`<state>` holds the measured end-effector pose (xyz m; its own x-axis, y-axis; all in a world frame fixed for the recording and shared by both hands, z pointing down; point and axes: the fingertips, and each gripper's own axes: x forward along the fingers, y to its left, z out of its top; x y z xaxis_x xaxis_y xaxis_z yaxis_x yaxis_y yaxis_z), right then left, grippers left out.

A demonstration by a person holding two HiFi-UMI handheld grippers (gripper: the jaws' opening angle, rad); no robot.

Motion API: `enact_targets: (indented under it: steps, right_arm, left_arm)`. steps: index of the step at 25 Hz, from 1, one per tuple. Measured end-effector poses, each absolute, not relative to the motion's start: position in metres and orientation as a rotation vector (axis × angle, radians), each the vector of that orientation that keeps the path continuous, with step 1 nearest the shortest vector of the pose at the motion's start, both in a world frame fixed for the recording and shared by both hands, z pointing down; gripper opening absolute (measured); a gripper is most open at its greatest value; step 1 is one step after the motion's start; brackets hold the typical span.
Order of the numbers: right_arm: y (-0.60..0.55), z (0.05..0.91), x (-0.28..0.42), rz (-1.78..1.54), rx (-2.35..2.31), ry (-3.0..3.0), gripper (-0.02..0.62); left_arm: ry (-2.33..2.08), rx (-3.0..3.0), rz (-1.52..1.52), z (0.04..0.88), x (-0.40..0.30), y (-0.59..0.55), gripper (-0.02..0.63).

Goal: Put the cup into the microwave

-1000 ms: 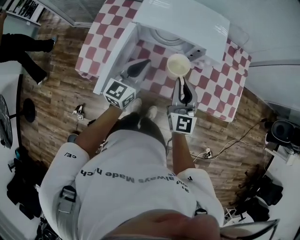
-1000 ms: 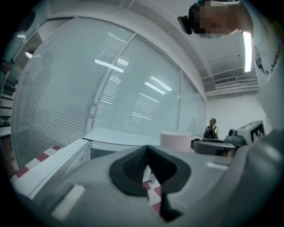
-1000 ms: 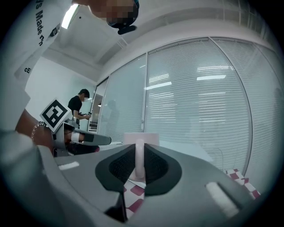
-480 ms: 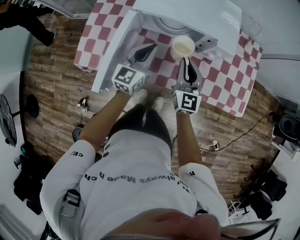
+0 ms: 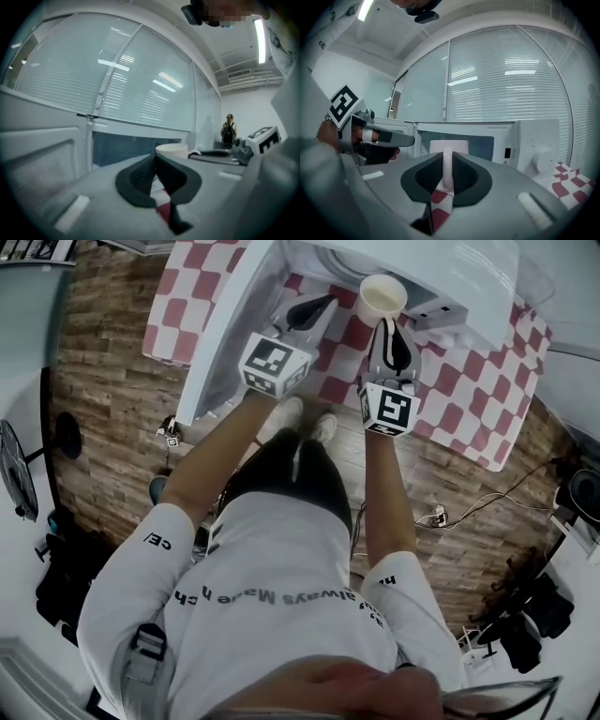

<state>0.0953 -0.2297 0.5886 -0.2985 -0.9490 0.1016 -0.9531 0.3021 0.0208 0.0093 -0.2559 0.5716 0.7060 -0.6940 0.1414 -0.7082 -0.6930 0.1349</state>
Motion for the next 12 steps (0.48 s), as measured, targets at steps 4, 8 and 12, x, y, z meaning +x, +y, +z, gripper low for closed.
enact_targets:
  steps: [4,8,12]
  right_arm:
    - [-0.252,0.601,0.094,0.057,1.789,-2.463,0.035]
    - [-0.272,0.614,0.091,0.065,1.788,-2.466,0.035]
    - [-0.288,0.627,0.089,0.081,1.786,-2.462,0.035]
  left_arm:
    - [-1.147,2.721,0.133,0.591,0.009,-0.274,0.003]
    - [-1.153,2.733,0.148,0.603,0.012,-0.291,0.003]
    - [-1.15,2.75,0.173,0.613,0.017,-0.306,0.003]
